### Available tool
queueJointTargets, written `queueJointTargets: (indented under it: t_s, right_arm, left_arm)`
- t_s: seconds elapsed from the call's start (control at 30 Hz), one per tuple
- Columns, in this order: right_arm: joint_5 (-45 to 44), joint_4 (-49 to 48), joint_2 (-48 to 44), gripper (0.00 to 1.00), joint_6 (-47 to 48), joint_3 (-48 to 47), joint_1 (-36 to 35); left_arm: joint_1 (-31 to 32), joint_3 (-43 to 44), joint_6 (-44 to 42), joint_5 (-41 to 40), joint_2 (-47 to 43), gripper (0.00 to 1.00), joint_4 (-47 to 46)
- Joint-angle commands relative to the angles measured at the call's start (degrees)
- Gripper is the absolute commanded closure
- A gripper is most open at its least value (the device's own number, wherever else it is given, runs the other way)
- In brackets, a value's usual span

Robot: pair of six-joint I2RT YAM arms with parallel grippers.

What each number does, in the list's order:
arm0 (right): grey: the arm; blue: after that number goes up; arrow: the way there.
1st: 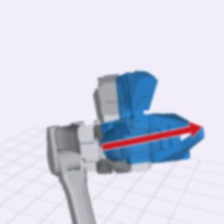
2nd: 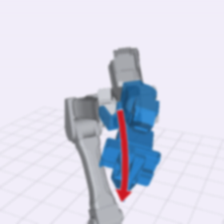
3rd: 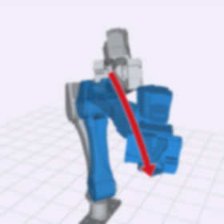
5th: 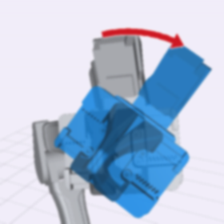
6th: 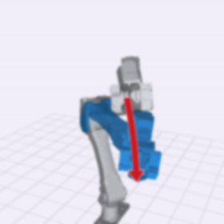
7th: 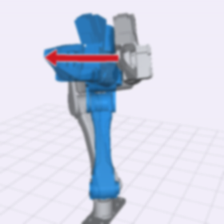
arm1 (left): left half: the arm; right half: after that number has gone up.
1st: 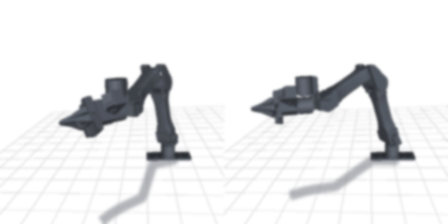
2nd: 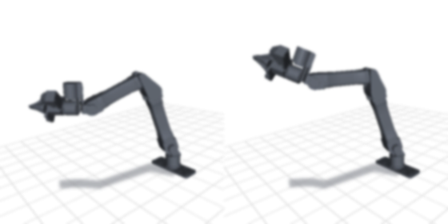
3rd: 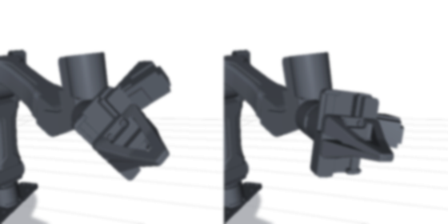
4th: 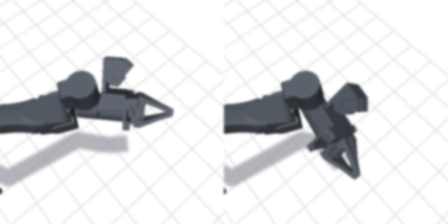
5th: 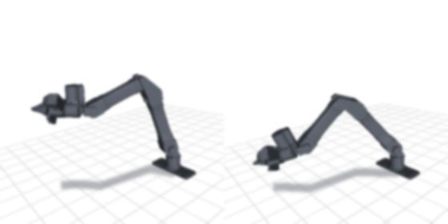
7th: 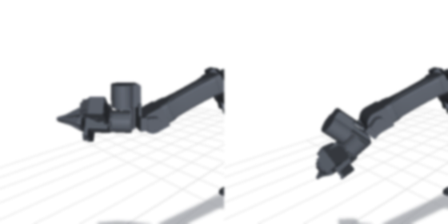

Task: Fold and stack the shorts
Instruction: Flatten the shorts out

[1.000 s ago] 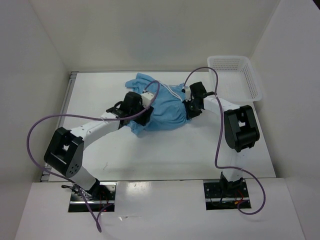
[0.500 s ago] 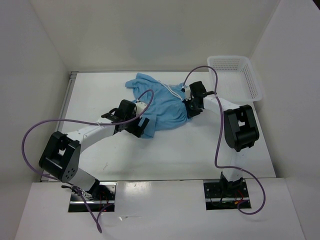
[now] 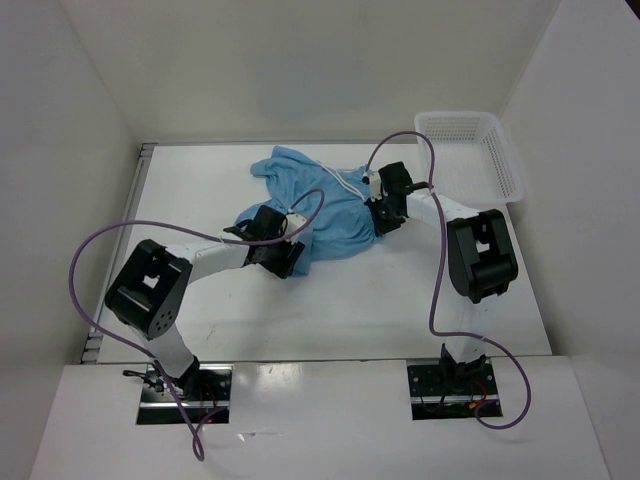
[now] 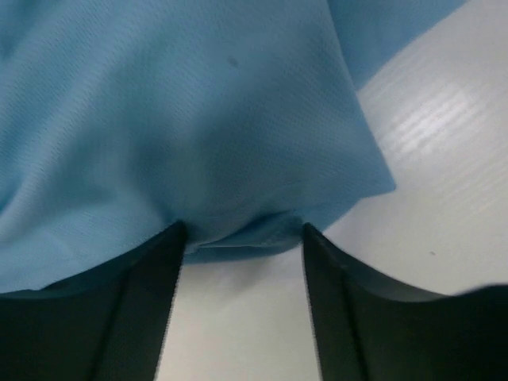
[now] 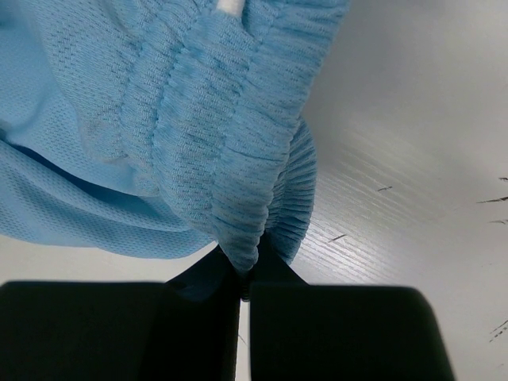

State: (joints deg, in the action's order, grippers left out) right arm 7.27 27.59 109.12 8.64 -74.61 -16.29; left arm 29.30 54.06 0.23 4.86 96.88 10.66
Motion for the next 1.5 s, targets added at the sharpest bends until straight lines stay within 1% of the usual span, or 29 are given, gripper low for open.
queueJointTargets:
  t_s: [0.0,0.1,0.13,0.17,0.23,0.37,0.47,0.5,0.57,0.7,0.73,0.83,0.9,0.97,1.07,1.13,1.17,1.23,1.3,1.33,1.37,1.47]
  right_arm:
    - [-0.32,-2.37,0.13,1.0,0.5,-1.86,0.12]
    - [-0.32,-2.37,-0.4,1.0,0.5,-0.63,0.12]
    - [-0.32,-2.37,-0.4,1.0,0.5,-0.63,0.12]
    - [-0.32,-2.37,-0.4,1.0,0.5,-0.1,0.12]
    - [0.2,-2.37,-0.4,1.0,0.5,-0.1,0.12]
    - [0.2,-2.37,-0.4,1.0,1.02,-0.62,0.12]
    - [0.73,-2.37,-0.4,1.0,1.02,-0.63,0.12]
    - [0.73,-2.37,-0.4,1.0,1.02,-0.63,0.12]
    - [0.73,-2.37,-0.4,1.0,1.02,-0.63,0.12]
    - [0.73,-2.37,-0.4,1.0,1.02,-0.63,0.12]
    - [0.73,-2.37,-0.4,1.0,1.02,-0.63,0.12]
    - [0.73,-2.37,-0.4,1.0,1.02,-0.63,0.12]
    - [0.73,-2.37,-0.4,1.0,1.02,-0.63,0.12]
    - [0.73,-2.37,-0.4,1.0,1.02,-0.63,0.12]
    - [0.73,-2.37,-0.4,1.0,1.02,-0.63,0.12]
    - [0.73,-2.37,-0.93,1.0,1.55,-0.1,0.12]
    - [0.73,-2.37,-0.93,1.0,1.55,0.42,0.12]
    - [0.21,-2.37,-1.45,1.0,1.55,1.04,0.12]
    - [0.2,-2.37,-1.45,1.0,2.08,1.04,0.12]
    - [0.2,-2.37,-1.45,1.0,2.08,1.57,0.12]
    - [0.2,-2.37,-1.45,1.0,2.08,1.57,0.12]
    - [0.2,-2.37,-1.45,1.0,2.08,1.05,0.12]
  left_arm:
    - [0.14,0.95,-0.23,-0.12,1.2,0.35,-4.58]
    - [0.14,2.62,-0.23,-0.12,0.68,0.35,-4.07]
    - [0.14,2.63,-0.23,0.58,0.68,0.27,-4.06]
    - [0.14,3.67,-0.23,1.11,0.16,0.24,-3.11]
    - [0.14,5.34,-0.23,2.16,0.15,0.22,-2.39]
    - [0.14,6.93,-0.23,4.53,0.15,0.22,-2.39]
    - [0.14,6.93,-0.23,5.6,2.17,0.32,-1.69]
    - [0.14,6.41,-0.23,5.6,2.17,0.4,-1.69]
    - [0.14,5.36,-0.23,5.07,2.17,0.48,-1.17]
    - [0.14,2.19,-0.23,3.14,2.7,0.48,-0.64]
    - [0.14,1.66,-0.23,2.09,2.7,0.49,-0.64]
    - [0.14,1.04,-0.23,1.38,2.7,0.59,-1.95]
    - [0.14,1.04,-0.23,0.77,2.7,0.68,-2.75]
    - [0.14,1.04,-0.23,0.76,2.7,0.68,-3.36]
    - [0.14,1.66,-0.23,0.24,2.7,0.76,-3.98]
    - [0.14,2.97,-0.23,-0.29,1.56,0.76,-4.5]
    - [0.14,2.98,-0.23,-0.29,1.56,0.71,-4.5]
    - [0.14,4.46,-0.23,-0.29,0.42,0.67,-3.89]
    - [0.14,4.47,-0.23,0.23,0.41,0.52,-3.37]
    - [0.14,4.47,-0.23,1.02,0.41,0.47,-3.36]
    - [0.14,4.47,-0.23,1.03,0.41,0.44,-3.36]
    - [0.14,3.77,-0.23,1.55,0.41,0.44,-3.36]
